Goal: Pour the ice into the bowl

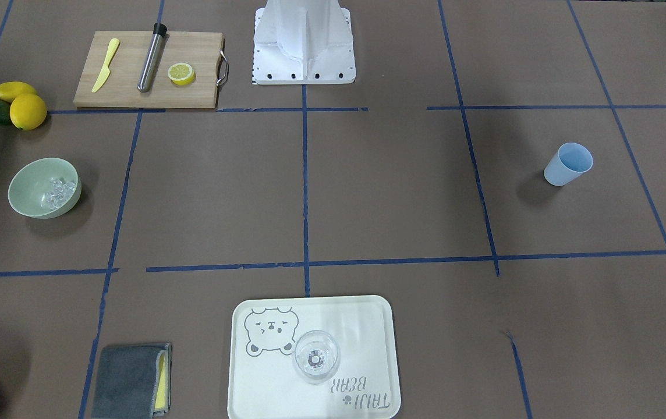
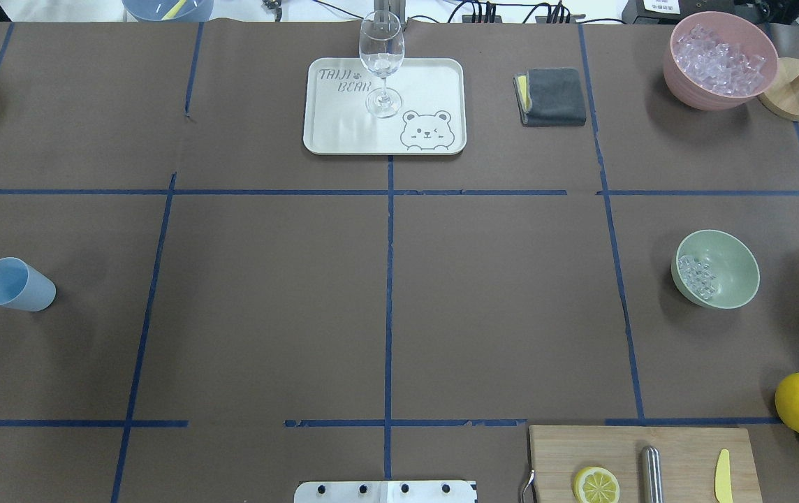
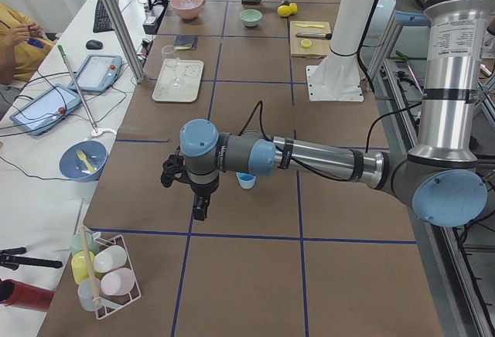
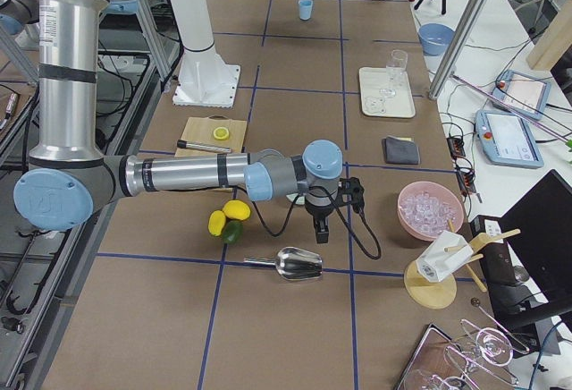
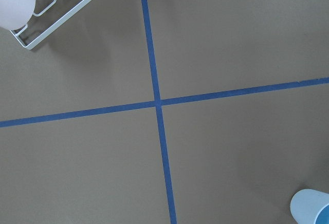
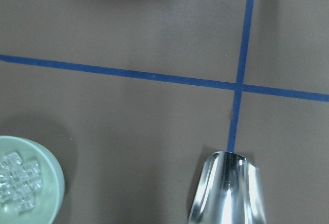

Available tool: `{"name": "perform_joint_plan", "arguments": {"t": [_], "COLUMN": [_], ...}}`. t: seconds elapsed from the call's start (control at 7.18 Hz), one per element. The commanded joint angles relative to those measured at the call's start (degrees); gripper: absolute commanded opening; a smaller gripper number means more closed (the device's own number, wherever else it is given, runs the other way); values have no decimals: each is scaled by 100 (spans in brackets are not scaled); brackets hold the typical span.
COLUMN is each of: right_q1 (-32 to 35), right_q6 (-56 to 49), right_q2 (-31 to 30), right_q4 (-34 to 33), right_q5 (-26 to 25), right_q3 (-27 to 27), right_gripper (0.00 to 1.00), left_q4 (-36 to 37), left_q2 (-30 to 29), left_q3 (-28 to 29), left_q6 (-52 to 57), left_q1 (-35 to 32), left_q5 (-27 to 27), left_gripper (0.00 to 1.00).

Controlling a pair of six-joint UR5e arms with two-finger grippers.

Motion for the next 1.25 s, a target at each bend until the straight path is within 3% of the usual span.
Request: {"name": "perform_joint_plan", "arguments": {"t": [0.0,0.56,1.11], "right_q1": [129,182,235], "right_q6": [-1059,-1043,-956], "right_q2": [42,34,322], "right_q4": [-752,-895,-1139], "right_q5": [-209,272,327], "right_q3": [-39,58,-3], "right_gripper": [100,100,100], "left_q4": [15,7,59], "left_q2": [54,151,335], "left_q3": [147,191,174], "left_q6": [2,2,20], "left_q1": [0,0,0], "left_q5": [6,15,15], "left_gripper": [100,100,100]}}
